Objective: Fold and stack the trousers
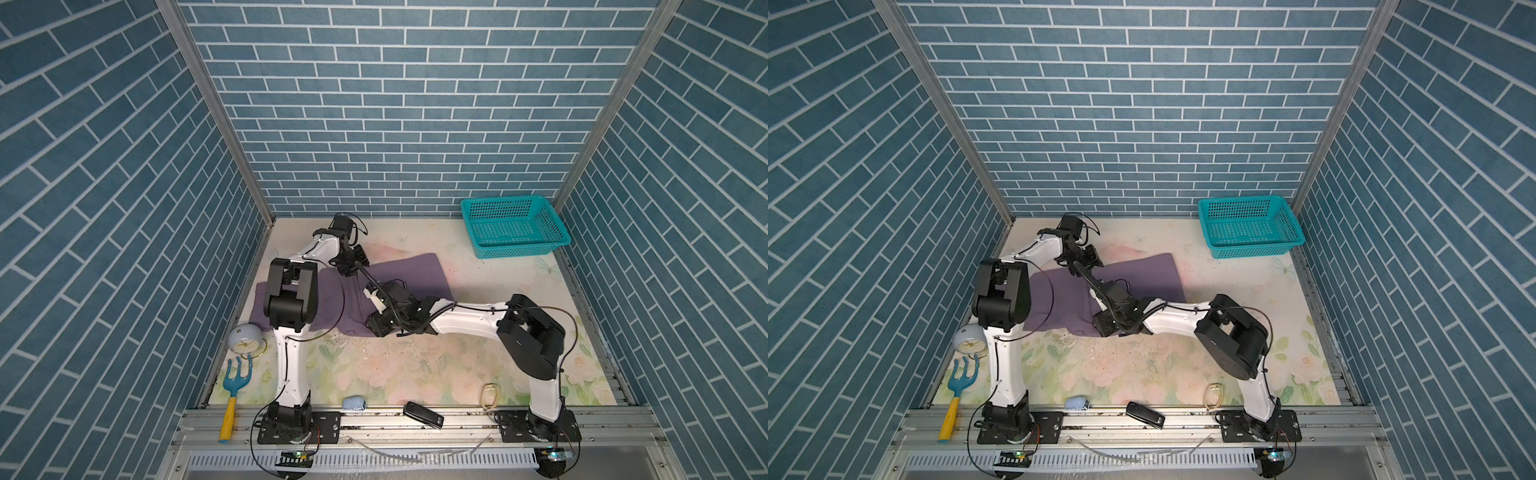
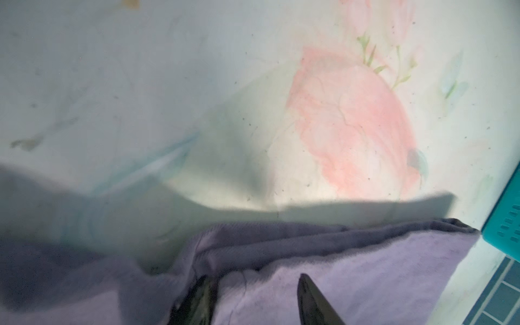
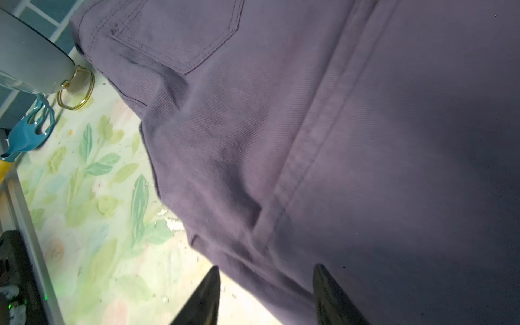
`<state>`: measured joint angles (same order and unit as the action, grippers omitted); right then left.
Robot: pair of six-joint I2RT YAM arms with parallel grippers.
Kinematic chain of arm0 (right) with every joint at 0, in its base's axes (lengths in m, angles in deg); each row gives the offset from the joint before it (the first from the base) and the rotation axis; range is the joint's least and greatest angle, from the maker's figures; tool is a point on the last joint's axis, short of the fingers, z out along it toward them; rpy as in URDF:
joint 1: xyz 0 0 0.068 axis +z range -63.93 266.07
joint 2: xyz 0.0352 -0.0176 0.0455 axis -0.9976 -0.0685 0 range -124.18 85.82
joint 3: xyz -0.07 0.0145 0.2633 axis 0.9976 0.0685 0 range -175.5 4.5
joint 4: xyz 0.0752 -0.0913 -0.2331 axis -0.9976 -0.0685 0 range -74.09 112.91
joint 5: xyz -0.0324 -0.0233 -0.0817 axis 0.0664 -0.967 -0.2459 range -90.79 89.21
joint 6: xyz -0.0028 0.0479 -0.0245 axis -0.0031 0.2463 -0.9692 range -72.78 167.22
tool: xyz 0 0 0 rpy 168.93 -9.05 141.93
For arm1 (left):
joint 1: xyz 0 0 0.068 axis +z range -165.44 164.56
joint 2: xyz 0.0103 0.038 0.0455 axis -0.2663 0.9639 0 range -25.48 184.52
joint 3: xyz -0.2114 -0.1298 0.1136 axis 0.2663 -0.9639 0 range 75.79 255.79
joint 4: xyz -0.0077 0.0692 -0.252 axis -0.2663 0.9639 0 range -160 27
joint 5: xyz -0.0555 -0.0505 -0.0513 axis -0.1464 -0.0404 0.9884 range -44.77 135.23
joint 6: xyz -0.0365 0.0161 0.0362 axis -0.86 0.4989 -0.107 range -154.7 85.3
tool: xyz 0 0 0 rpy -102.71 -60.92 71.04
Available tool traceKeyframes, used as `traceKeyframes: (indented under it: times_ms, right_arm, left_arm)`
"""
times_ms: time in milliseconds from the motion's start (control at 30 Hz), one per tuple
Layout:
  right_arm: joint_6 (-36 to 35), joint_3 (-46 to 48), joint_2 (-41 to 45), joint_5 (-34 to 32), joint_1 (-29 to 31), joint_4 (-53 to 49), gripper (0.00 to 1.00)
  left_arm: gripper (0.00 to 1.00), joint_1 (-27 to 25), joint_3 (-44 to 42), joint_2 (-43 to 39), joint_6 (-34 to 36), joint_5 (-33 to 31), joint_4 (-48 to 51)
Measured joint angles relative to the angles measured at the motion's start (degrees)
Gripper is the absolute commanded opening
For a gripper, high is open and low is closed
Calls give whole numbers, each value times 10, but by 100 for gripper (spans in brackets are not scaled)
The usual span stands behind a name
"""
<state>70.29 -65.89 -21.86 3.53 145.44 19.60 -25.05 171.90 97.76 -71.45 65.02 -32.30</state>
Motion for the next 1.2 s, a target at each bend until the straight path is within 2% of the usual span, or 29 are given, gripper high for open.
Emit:
traceKeyframes:
  times_ms: [67,167,267,367,600,733,933,1033,1200]
  right_arm:
    - [0,30,59,-12,-34,-7,67]
    - [-4,52,129,-29,-110,-20,66]
    - [-7,66,148,-41,-183,-25,66]
    - [-10,87,140,-41,-226,-39,66]
    - [-14,111,93,-26,-289,-52,65]
    - [-16,111,70,-6,-314,-43,61]
    - [-19,111,33,38,-325,-19,53]
    - [-17,111,21,55,-324,-8,43]
    - [0,111,17,70,-324,9,0]
  left_arm:
    - [58,0,-18,-29,-3,1,-4]
    - [58,-2,-49,-80,-9,6,-19]
    - [52,-6,-80,-125,-12,12,-37]
    - [48,-14,-118,-155,-14,19,-54]
    - [47,-34,-224,-170,-10,30,-69]
    - [47,-38,-290,-183,-12,30,-83]
    - [47,-41,-317,-187,-14,30,-102]
    - [47,-45,-318,-187,-14,30,-107]
    - [46,-48,-319,-187,-14,30,-111]
